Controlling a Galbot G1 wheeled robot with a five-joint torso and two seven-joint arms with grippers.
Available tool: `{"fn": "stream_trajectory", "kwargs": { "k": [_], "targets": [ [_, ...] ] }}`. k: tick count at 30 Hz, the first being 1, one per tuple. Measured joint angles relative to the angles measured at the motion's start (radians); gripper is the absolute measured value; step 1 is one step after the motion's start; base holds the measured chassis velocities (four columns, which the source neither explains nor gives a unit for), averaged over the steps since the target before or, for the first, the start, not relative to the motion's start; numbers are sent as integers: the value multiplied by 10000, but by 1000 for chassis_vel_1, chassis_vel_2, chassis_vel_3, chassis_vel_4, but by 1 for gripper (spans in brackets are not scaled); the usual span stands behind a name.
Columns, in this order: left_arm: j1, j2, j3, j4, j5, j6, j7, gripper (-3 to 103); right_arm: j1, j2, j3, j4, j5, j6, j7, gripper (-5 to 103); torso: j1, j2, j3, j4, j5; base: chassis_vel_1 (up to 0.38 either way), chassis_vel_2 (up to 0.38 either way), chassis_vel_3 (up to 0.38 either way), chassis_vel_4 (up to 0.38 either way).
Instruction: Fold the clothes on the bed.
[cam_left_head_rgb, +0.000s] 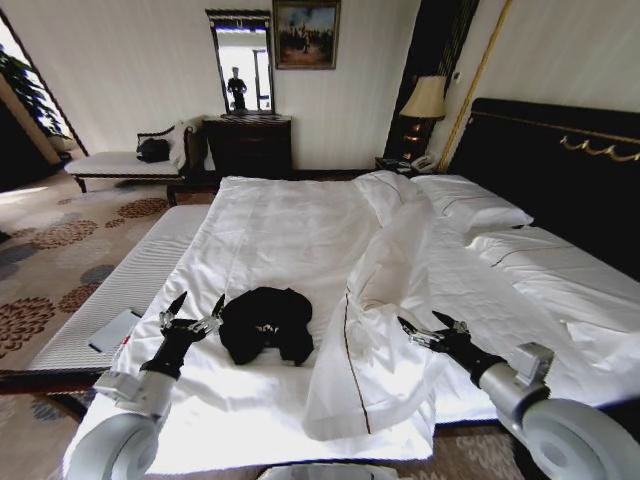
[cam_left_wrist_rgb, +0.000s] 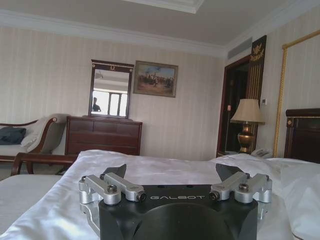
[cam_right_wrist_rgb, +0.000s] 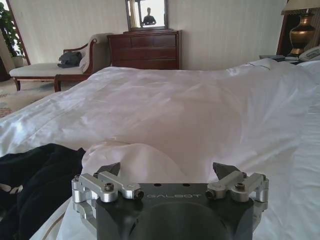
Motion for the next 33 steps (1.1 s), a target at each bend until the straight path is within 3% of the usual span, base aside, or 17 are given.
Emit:
{"fn": "stream_trajectory", "kwargs": {
  "k": [4,10,18,19,23,25,27,31,33],
  "targets": [
    [-79,-6,83,-1,-1,17,0,100,1,-127,-96,-234,6,-84,-30,100,-3,0,0,-2,3,0,0,0,0],
    [22,14,85,-14,-11,19,0,100,-21,-165,-21,350,1369,-554,99,100,-1,0,0,0,2,0,0,0,0],
    [-127,121,17,37,-226,31,-1,100,-76,-209,-111,204,1335,-727,60,100,-2,0,0,-1,1,0,0,0,0],
    [-125,122,3,58,-237,30,-1,100,-97,-225,-140,128,1181,-721,9,90,-1,0,0,-1,2,0,0,0,0],
    [-145,121,0,82,-249,29,-1,100,-93,-230,-179,-138,902,-657,-66,79,-2,0,0,-2,2,0,0,0,0],
    [-178,118,1,104,-249,28,-1,100,-105,-229,-186,-217,792,-617,-126,68,-2,0,0,-2,2,0,0,0,0],
    [-193,116,3,113,-249,28,-1,100,-108,-218,-194,-218,774,-609,-139,68,-2,0,-1,-2,2,0,0,0,0],
    [-254,116,30,118,-232,28,-1,100,-108,-154,-248,-149,738,-597,-140,47,-1,0,0,-2,3,0,0,0,0],
    [-282,119,32,117,-229,31,0,100,-112,-148,-257,-104,723,-595,-139,41,-2,0,0,-2,2,0,0,0,0]
  ]
}}
